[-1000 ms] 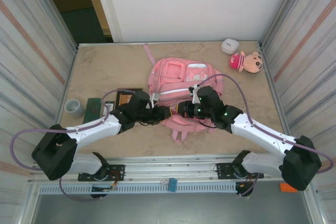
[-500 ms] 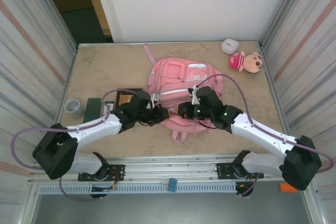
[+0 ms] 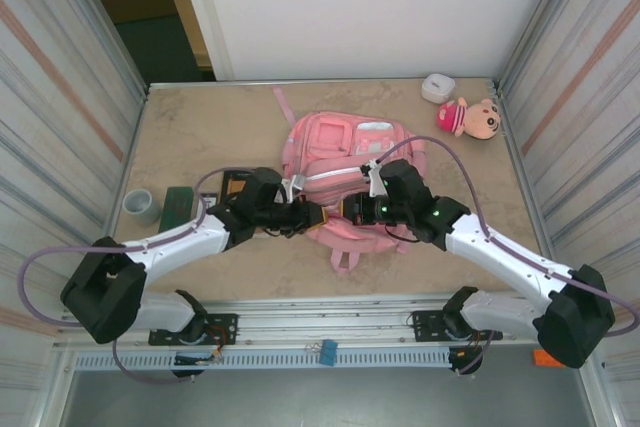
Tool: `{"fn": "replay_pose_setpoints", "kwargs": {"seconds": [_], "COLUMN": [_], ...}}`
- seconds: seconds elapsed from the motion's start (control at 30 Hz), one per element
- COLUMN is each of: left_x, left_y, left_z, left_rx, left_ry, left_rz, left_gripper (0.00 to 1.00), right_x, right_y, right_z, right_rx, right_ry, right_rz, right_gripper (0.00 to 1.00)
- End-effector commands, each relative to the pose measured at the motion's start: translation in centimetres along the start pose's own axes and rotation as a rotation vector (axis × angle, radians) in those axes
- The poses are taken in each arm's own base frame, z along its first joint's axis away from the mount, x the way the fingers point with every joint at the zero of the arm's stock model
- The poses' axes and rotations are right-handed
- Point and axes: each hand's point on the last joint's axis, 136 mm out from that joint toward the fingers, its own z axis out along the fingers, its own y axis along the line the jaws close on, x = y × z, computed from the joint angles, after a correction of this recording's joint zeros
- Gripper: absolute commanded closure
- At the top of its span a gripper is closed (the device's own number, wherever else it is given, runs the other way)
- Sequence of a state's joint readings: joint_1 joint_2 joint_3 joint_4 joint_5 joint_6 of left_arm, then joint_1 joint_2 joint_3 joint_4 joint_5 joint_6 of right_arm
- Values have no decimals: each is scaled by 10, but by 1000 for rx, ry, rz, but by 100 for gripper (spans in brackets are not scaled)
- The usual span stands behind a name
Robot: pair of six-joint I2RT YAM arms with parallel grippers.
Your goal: Pack books, pencil case, and school supplies into a backpack
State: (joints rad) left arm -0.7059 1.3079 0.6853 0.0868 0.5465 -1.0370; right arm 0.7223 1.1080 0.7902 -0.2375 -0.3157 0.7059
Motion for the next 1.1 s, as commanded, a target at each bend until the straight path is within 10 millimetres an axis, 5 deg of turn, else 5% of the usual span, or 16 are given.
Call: {"fn": "replay_pose_setpoints", "kwargs": {"seconds": [0.0, 0.2, 0.57, 1.07], "left_x": [-8, -4, -5, -7], "left_y": [-7, -11, 24, -8], "left_z": [-16, -25, -23, -9], "left_rx": [-58, -210, -438, -249], "left_ry": [-54, -134, -146, -109], "left_rz": [100, 281, 290, 243], "left_gripper": [67, 50, 54, 93], "right_x": [-14, -26, -28, -25], "right_y": [44, 60, 65, 53], "right_z": [-22, -20, -18, -18], "right_rx": [-156, -208, -206, -157], "right_ry": [-36, -81, -85, -77], "right_rz": [-45, -17, -21, -26], "right_gripper": [98, 97, 97, 98]}}
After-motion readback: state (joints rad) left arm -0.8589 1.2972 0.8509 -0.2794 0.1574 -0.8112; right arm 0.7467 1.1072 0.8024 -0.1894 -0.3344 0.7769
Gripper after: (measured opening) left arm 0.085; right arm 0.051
